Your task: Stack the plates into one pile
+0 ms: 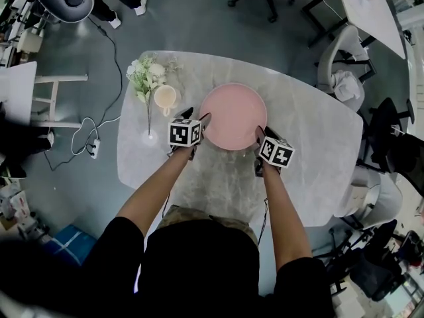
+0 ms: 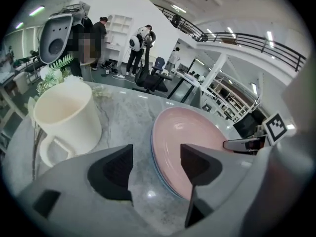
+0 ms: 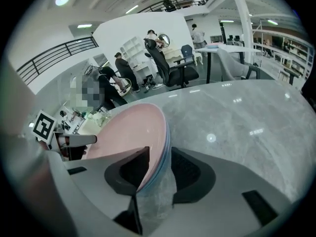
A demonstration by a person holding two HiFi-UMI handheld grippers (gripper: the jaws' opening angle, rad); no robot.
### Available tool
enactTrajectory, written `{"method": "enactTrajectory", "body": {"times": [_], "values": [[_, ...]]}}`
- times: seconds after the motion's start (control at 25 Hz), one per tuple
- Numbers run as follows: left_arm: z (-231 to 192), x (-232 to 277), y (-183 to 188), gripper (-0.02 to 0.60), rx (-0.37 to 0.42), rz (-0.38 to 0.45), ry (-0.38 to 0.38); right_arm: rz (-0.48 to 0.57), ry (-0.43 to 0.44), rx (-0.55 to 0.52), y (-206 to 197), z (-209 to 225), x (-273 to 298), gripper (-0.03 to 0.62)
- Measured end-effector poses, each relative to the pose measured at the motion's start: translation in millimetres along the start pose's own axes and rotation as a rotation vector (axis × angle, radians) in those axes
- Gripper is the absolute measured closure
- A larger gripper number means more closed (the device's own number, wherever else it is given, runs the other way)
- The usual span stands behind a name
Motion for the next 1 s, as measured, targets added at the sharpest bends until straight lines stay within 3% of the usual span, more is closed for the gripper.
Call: {"method": "enactTrajectory", "body": {"times": [0.28, 0.52, 0.6, 0.68, 0.76, 1.0], "values": [[16.9, -28.0, -11.8, 0.284, 0.016, 0.041, -0.034, 0.058, 0.011, -0.033, 2.0, 4.3, -24.9, 0.454], [49.2, -85.2, -19.5, 0.292, 0.000, 0.119, -0.142, 0.235, 0.065, -0.048, 0.7, -23.1, -109.1, 0.456], [63.9, -115.6, -24.1, 0.335, 0.006, 0.178, -0.164, 0.278, 0.107, -0.040, -9.3, -35.0, -143.7, 0.469], [77.3, -147.3, -29.9, 0.504, 0.028, 0.250, -0.162, 0.312, 0.145, 0.006, -22.5, -43.2, -177.4, 0.557], [90.2, -175.6, -37.7, 0.550, 0.043, 0.308, -0.172, 0.327, 0.150, 0.036, -36.2, -50.0, -207.9, 0.566], [118.9, -236.4, -76.1, 0.565, 0.088, 0.356, -0.254, 0.381, 0.072, -0.051, -79.6, -77.5, -279.2, 0.576]]}}
Point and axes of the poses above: the fingertips, and each gripper's own axes: x forward along the fingers, z to its right, y out of its top, the point moved 5 cm from there along -x, backward along the fingers, and after that the axes turned 11 degrees about -y, right-handed, at the moved point
